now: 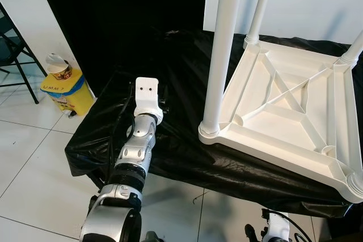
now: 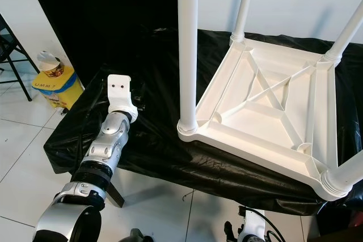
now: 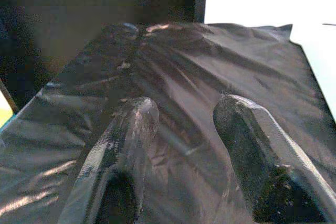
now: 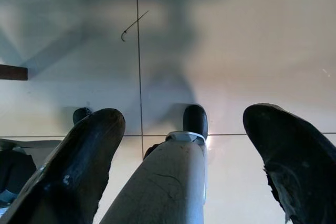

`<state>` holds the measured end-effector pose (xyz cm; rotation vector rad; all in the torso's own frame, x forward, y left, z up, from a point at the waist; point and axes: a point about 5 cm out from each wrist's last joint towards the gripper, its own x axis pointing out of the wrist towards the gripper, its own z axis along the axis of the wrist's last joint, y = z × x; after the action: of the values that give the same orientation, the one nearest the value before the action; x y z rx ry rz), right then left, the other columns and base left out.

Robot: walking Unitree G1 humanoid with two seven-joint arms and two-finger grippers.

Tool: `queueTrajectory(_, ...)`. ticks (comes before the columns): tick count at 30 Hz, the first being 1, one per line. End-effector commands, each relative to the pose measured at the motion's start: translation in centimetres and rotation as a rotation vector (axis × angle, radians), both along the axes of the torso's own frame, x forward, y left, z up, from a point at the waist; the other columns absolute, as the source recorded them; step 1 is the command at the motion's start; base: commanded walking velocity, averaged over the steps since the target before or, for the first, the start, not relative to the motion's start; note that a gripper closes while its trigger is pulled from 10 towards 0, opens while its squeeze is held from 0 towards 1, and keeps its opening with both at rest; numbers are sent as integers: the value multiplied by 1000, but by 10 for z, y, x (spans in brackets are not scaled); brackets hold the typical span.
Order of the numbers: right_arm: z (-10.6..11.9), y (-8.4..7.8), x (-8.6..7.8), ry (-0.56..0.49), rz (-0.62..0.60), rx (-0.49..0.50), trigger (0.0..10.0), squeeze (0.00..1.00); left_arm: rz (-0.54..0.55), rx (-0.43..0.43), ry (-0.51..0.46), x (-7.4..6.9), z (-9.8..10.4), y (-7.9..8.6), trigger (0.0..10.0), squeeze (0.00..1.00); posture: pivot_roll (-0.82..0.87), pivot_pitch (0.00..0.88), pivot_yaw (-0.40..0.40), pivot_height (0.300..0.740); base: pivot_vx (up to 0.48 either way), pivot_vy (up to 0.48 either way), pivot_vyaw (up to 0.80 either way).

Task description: Building children table

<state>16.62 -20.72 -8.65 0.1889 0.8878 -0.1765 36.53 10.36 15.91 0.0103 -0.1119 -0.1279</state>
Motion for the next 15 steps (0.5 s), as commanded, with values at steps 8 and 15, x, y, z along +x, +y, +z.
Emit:
queueTrajectory(8, -4, 6, -6, 29, 86, -15, 10000, 0, -1, -13, -7, 3, 3, -5, 10000, 0, 23, 0, -3, 740, 0, 0, 0)
queueTrajectory(15, -8, 12, -14, 78, 206, -64, 10000, 180, -18, -12, -11, 3, 4, -9, 10000, 0, 28, 0, 1, 740, 0, 0, 0)
